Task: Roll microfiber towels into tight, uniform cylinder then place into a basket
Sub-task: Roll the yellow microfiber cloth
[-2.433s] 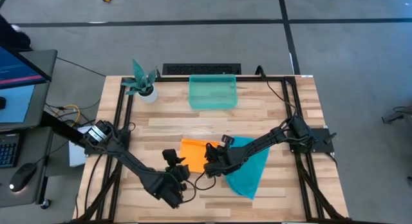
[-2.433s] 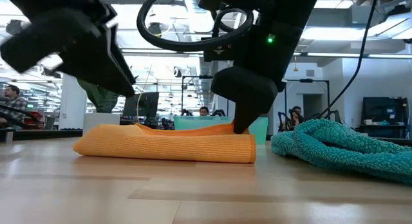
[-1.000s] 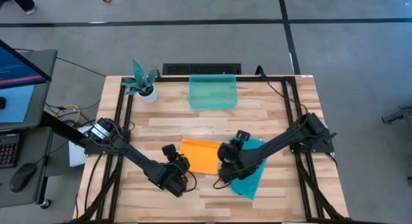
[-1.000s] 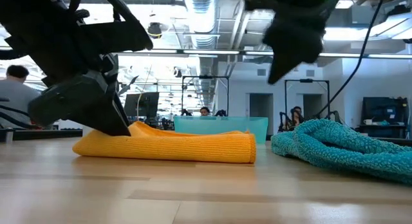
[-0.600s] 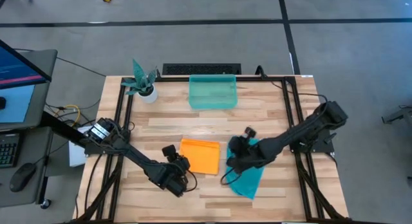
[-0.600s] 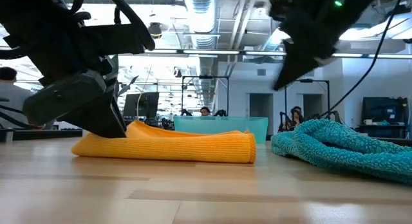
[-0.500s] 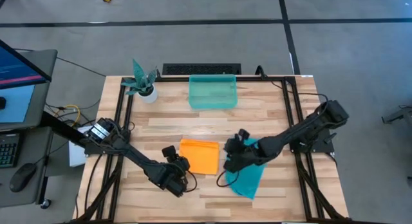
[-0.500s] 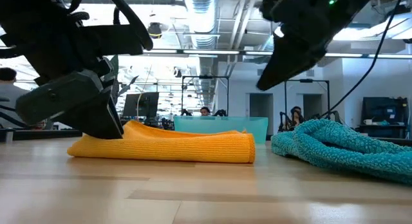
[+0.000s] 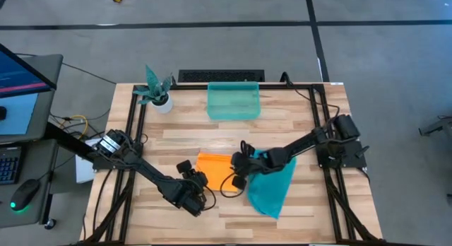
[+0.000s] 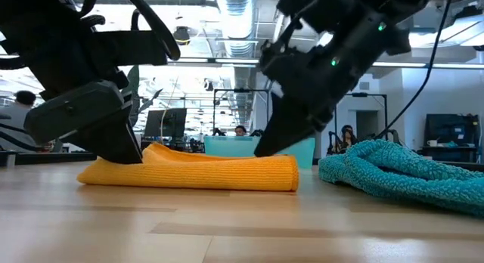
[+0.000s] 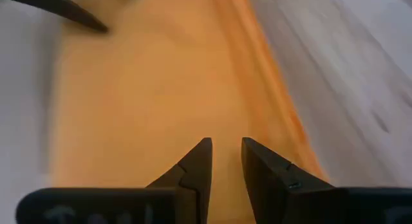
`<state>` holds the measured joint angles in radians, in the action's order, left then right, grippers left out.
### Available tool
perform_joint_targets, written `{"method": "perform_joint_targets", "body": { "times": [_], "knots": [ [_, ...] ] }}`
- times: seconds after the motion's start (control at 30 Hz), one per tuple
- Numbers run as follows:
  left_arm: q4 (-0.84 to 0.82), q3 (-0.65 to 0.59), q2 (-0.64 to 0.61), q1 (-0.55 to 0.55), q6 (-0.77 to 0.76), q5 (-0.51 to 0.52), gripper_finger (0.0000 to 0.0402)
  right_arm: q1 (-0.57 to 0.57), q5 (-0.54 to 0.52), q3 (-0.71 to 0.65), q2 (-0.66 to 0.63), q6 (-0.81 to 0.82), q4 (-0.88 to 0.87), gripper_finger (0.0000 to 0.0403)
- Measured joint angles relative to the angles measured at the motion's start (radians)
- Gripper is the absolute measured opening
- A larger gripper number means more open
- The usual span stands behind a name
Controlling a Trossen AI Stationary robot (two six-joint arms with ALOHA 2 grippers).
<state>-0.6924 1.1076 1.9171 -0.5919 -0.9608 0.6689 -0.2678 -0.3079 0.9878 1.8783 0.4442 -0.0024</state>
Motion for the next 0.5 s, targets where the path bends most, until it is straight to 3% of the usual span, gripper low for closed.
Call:
{"method": "perform_joint_targets", "body": {
  "times": [0.3, 0.5],
  "knots": [
    [-0.011, 0.004, 0.000, -0.005, -0.031, -0.027, 0.0158, 0.026, 0.017, 0.006, 0.023, 0.063, -0.058, 0.0107],
    [-0.065, 0.048, 0.000, -0.026, -0.019, 0.023, 0.0158, 0.028, 0.016, 0.006, 0.022, 0.079, -0.066, 0.0107]
  ]
}}
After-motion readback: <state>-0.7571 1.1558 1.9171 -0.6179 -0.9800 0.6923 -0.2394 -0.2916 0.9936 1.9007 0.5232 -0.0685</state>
